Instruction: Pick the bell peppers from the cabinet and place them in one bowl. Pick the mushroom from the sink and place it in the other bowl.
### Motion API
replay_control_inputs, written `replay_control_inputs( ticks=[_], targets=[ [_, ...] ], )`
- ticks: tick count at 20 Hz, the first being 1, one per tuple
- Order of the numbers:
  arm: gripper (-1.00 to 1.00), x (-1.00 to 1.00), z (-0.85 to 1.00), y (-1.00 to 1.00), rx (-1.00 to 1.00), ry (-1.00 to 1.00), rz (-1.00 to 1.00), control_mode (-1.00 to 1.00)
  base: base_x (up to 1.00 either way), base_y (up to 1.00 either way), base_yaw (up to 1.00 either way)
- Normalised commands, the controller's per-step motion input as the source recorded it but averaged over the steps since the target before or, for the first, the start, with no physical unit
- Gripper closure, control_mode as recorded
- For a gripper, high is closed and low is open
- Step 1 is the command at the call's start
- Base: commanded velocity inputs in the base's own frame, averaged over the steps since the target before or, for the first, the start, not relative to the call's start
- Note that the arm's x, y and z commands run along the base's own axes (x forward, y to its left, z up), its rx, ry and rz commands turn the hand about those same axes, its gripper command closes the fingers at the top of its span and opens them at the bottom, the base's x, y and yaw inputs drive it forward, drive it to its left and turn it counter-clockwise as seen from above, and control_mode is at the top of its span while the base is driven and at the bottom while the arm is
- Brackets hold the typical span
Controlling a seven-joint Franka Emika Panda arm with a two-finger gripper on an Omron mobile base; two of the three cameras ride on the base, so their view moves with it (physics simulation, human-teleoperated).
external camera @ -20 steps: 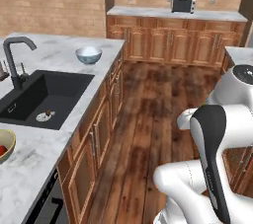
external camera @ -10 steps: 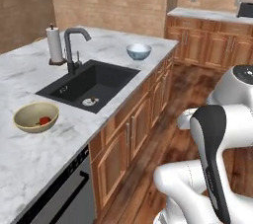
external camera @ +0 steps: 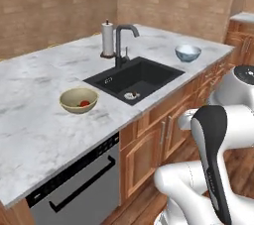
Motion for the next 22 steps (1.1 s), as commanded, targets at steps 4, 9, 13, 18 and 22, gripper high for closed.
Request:
replay_control_inputs(
  ticks=[4,9,13,18,22],
  targets=[
    [1.00,0.00,0.00,0.00,0.00,0.00,0.00,1.00,0.19,0.14,0.47],
    [1.00,0.00,0.00,0.00,0.00,0.00,0.00,1.00,0.27,0.15,0.45],
    [1.00,0.00,0.00,0.00,0.00,0.00,0.00,1.00,0.36,0.12,0.43],
    [1.00,0.00,0.00,0.00,0.00,0.00,0.00,1.00,0.62,0.03,0.38],
    [1.00,0.00,0.00,0.00,0.00,0.00,0.00,1.00,0.75,-0.02,0.26]
  ],
)
